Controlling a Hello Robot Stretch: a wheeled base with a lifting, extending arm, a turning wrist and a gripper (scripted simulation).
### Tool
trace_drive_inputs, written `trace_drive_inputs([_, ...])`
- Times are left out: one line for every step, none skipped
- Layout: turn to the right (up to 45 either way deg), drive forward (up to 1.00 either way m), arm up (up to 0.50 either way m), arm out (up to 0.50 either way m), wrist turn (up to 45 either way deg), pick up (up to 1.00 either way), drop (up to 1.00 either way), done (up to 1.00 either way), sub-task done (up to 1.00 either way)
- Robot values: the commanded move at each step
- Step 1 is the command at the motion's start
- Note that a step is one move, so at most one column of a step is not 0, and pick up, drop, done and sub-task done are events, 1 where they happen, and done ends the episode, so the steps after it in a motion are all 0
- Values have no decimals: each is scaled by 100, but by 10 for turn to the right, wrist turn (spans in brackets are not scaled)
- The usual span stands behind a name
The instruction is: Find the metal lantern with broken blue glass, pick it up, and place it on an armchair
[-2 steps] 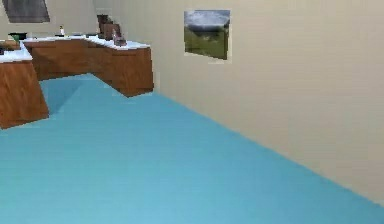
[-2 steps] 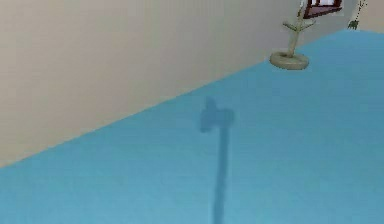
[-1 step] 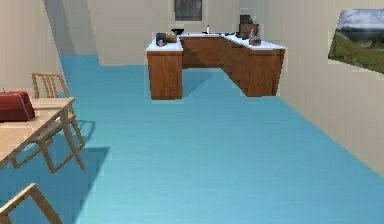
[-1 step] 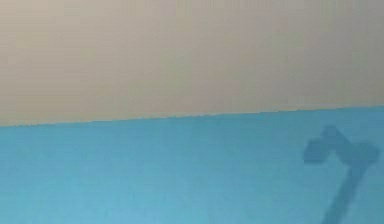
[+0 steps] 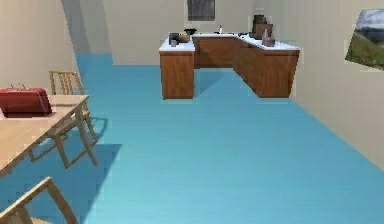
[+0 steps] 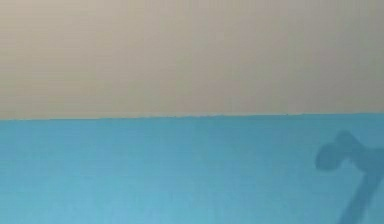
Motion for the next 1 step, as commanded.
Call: trace_drive_inputs([0, 100, 0, 0, 0, 0, 0, 0, 0])
